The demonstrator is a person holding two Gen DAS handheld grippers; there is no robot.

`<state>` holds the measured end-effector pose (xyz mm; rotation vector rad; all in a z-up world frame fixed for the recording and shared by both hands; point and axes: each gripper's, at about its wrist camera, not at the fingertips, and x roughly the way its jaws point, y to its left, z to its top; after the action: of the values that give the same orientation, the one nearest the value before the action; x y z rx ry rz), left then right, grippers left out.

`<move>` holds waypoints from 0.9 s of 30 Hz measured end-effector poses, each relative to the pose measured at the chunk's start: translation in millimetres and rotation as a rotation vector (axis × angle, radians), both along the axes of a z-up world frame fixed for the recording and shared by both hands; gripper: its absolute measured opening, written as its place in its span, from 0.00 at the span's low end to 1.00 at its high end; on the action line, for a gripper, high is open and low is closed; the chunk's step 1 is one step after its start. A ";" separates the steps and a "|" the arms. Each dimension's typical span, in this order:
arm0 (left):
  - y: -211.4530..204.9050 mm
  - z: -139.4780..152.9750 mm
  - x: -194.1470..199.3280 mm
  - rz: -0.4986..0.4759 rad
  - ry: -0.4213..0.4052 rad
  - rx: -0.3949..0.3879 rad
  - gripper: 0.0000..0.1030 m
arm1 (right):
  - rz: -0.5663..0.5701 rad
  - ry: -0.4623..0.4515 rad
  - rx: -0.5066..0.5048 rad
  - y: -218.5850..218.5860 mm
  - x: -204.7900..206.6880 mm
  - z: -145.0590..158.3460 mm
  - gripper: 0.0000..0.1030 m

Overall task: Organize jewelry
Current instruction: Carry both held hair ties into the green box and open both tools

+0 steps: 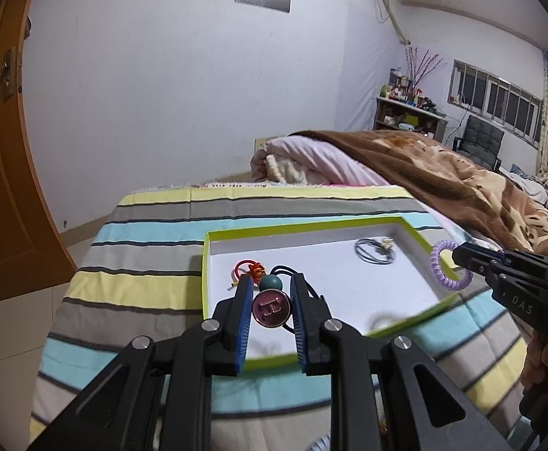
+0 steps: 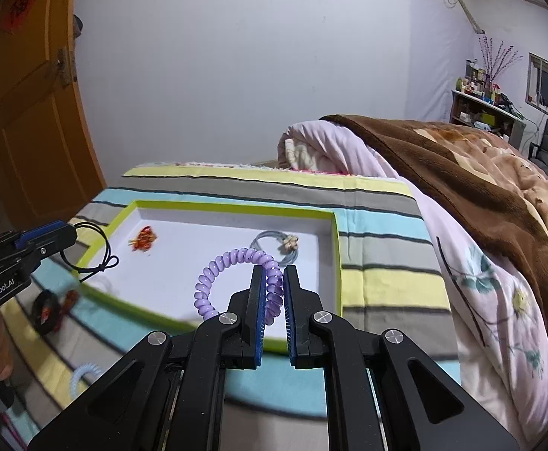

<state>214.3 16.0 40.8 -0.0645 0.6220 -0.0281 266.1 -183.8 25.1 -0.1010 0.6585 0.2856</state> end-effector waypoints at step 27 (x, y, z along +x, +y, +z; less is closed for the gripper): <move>8.7 -51.8 59.4 0.007 0.157 0.007 0.21 | -0.029 0.180 -0.089 7.8 75.8 -55.4 0.11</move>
<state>273.6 24.7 -10.9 -0.0621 0.7789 -0.0139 341.9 -176.0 -30.4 -0.1519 0.8504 0.2396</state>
